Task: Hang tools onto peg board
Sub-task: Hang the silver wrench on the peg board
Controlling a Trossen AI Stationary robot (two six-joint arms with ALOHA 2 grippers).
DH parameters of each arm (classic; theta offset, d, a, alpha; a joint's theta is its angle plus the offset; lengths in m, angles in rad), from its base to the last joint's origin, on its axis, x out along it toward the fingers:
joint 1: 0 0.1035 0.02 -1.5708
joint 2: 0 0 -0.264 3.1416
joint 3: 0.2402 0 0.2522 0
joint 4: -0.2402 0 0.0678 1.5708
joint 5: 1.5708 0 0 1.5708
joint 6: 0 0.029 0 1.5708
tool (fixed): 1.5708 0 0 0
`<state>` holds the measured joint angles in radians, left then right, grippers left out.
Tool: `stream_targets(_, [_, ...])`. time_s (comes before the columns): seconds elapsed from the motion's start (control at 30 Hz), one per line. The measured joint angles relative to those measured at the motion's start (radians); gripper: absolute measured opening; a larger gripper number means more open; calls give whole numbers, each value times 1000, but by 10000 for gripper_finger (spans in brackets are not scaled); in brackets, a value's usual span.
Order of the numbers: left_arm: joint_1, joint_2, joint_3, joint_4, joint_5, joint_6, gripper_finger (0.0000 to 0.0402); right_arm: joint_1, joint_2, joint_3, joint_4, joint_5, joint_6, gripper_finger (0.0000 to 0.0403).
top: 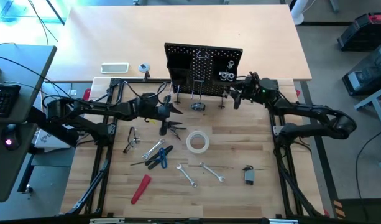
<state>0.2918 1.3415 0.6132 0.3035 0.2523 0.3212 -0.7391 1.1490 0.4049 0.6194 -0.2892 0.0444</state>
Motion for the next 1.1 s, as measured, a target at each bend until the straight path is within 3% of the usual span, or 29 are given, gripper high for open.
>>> stream_targets(0.27, [-57, 0, 0, -161, 40, 21, 220, 16, -192, 0, -176, 1, 0, 172])
stream_targets(0.47, [-156, 0, 0, -259, 69, 19, 220, 96, -293, 0, -291, 0, 1, 172])
stream_targets(0.7, [-258, 0, 0, -307, 47, -66, 220, 241, -314, 0, -315, -1, 9, 172])
stream_targets(0.9, [-354, 7, 0, -292, -36, -131, 220, 383, -312, 0, -342, 5, 28, 172])
stream_targets(1.1, [-449, 93, 0, -222, -113, -165, 220, 559, -311, 0, -394, 83, 39, 172])
